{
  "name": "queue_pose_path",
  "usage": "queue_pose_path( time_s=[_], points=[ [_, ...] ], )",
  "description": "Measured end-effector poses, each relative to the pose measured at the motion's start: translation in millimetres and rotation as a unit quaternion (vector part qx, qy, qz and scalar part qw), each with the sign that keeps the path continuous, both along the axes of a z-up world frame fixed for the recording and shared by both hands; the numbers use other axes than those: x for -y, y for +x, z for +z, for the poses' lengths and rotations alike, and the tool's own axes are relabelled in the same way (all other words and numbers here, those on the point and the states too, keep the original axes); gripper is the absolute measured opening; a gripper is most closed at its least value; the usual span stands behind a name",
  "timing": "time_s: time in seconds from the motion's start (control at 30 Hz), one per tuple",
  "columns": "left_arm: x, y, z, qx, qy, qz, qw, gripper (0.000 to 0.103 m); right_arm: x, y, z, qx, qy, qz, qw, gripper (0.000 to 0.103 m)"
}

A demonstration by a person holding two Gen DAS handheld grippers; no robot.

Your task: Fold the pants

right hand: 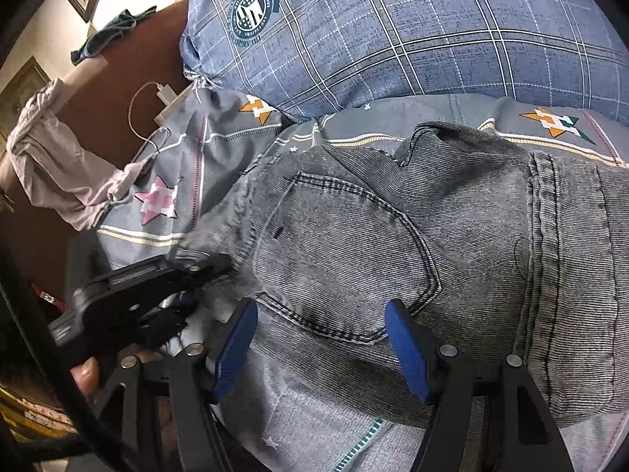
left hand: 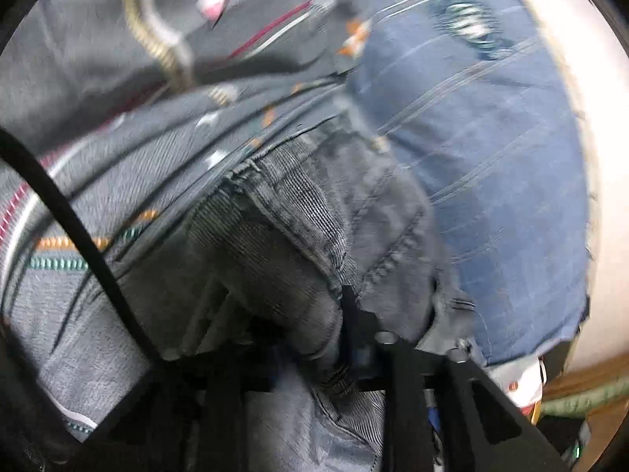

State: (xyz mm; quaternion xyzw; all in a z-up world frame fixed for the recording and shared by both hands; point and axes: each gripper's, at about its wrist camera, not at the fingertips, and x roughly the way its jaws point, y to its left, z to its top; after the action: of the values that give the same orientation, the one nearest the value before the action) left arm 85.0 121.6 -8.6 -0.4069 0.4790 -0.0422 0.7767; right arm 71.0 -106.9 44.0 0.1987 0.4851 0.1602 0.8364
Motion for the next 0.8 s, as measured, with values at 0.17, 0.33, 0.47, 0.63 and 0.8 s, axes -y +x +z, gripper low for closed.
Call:
queue_pose_path(
  time_s=[0.17,0.33,0.47,0.63,0.8],
  points=[
    [33.3,3.2,43.7,0.065,0.134,-0.017,0.9886,0.017,8.7,0.0,9.3,0.002,0.028,0.012,1.0,0.07],
    [114.4,-29.4,110.0,0.216,0.28,-0.109,0.929,0.017,55.0,0.5,37.8,0.024,0.102,-0.013,0.994,0.075],
    [178.3,-57.0,130.5,0.309,0.341,-0.188,0.8678,0.017,106.7,12.0,63.5,0.039,0.163,-0.031,0.985,0.083],
    [250.5,-77.6,133.9,0.357,0.357,-0.294,0.812,0.016,149.6,35.5,94.1,0.048,0.193,0.006,0.98,0.089],
    [318.1,-99.7,114.4,0.375,0.377,-0.387,0.7531,0.016,188.4,23.0,82.0,0.064,0.202,-0.011,0.977,0.091]
  ],
)
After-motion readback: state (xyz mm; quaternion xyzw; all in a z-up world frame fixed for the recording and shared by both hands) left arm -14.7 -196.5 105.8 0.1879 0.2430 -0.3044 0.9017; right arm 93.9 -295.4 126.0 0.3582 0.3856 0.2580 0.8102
